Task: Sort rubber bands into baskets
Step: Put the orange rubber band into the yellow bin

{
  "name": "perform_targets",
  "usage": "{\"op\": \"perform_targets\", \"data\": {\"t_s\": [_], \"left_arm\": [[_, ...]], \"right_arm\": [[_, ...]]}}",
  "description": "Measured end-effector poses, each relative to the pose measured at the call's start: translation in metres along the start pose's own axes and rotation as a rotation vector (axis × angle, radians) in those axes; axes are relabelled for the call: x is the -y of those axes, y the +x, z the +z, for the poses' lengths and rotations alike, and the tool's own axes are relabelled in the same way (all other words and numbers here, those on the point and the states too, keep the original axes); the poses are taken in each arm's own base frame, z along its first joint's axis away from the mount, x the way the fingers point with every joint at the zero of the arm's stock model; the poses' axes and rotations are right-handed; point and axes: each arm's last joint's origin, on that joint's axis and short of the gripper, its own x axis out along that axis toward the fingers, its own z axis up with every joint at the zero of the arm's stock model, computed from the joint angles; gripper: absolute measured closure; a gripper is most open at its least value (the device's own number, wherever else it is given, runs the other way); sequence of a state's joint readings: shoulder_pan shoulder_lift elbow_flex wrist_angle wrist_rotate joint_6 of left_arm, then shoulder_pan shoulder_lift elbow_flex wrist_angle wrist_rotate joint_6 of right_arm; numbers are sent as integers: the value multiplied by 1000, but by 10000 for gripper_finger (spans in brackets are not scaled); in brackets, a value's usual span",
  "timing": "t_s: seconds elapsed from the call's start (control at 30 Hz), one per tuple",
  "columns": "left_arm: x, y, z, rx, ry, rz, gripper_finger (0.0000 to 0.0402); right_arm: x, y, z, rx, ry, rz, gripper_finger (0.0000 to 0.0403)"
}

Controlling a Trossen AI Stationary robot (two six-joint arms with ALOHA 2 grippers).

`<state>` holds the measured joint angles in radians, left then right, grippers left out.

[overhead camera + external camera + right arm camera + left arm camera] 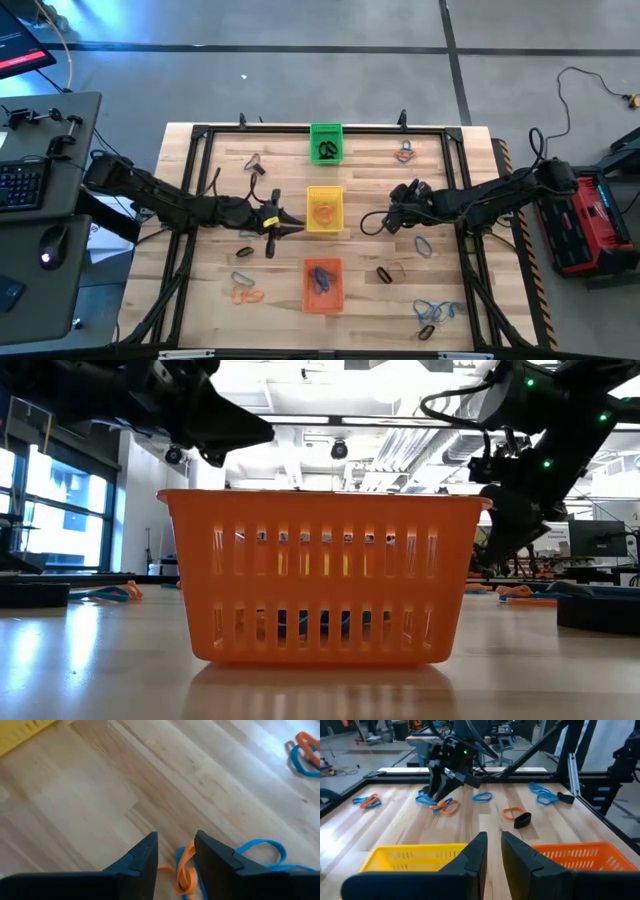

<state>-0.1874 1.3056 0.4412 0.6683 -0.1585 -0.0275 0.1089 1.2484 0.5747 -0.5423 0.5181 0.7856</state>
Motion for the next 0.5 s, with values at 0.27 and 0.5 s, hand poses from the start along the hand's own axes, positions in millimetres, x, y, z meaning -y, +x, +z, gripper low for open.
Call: {"op": "perform_targets", "data": {"t_s": [0.27, 0.5], "left_arm": [[-13, -29, -15, 33, -79, 35, 355], [-17, -56, -23, 86, -80, 34, 355]], "right_arm": [[4, 2, 0, -37, 54, -17, 284], [16, 8, 3, -89, 142, -67, 284]]}}
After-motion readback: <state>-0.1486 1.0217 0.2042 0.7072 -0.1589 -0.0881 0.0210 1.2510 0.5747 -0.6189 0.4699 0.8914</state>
